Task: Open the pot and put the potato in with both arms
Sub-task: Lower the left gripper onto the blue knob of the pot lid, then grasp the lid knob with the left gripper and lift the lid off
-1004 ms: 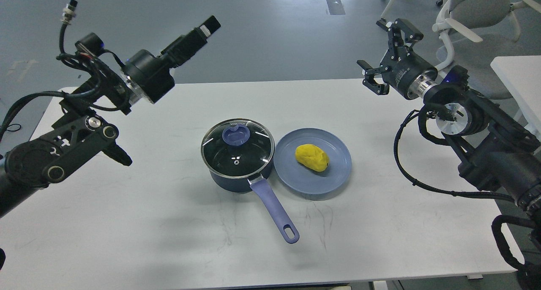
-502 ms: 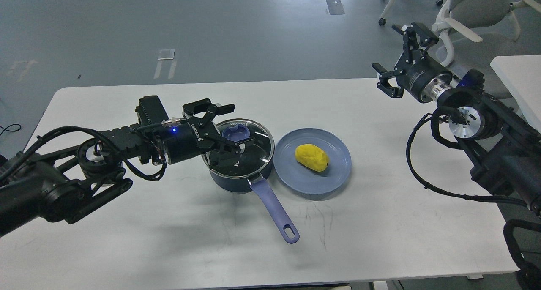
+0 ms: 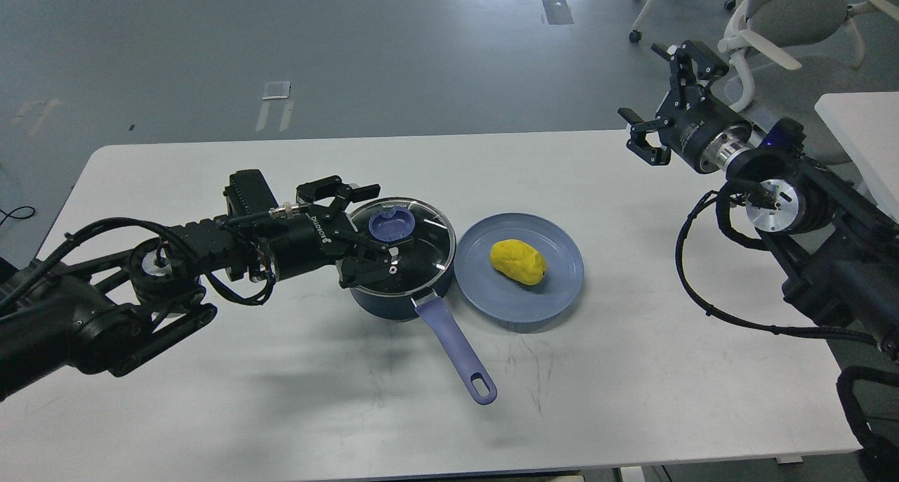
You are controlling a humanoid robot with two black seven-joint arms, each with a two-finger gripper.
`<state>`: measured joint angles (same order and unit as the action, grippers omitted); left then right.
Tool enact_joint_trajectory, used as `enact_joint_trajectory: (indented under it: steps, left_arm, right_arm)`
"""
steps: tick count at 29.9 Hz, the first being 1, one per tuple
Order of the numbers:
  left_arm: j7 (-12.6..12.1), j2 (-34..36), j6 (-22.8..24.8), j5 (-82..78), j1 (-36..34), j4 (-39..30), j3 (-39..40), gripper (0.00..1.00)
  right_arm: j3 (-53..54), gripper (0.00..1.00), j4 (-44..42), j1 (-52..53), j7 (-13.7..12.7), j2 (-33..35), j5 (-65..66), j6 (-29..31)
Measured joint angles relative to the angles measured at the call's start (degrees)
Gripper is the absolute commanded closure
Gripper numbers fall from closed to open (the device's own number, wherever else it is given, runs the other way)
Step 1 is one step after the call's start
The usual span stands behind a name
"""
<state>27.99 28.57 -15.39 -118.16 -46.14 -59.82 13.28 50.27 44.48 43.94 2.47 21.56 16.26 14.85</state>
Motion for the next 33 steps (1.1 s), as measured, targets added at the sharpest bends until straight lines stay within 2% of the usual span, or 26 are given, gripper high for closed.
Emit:
enact_joint_trajectory:
  steps: [14,23,28,29,30,32,33]
  left_arm:
    - [0.03,-2.4,0.02,1.75,-0.02,2.63,-1.23,0.04]
    - [0.01,-3.24,0.0,2.02,-0.09,4.06,-1.24,0.16]
    - [0.02,-3.51,-0.15,2.13,-0.08,4.42,-1.24,0.31]
    - [0.02,-3.51,-0.16,2.14,-0.08,4.43,-1.24,0.38]
    - [0.01,-3.51,-0.21,2.14,-0.09,4.45,-1.24,0.55]
    - [0.01,-3.51,-0.68,2.14,-0.09,4.46,-1.24,0.69]
    - [0.01,-3.5,-1.05,2.14,-0.08,4.47,-1.24,0.73]
  right_arm:
    - [-0.03,0.0,0.0,-0.6,0.0,1.38,0.0,0.0]
    - [-0.09,0.0,0.0,-1.26,0.0,1.63,0.0,0.0]
    - [-0.17,0.0,0.0,-1.31,0.0,1.74,0.0,0.08]
    - [-0.21,0.0,0.0,-1.31,0.0,1.74,0.0,0.09]
    - [-0.25,0.0,0.0,-1.33,0.0,1.74,0.01,0.1]
    - [-0.34,0.0,0.0,-1.38,0.0,1.74,0.04,0.1]
    - [-0.41,0.0,0.0,-1.39,0.0,1.74,0.06,0.1]
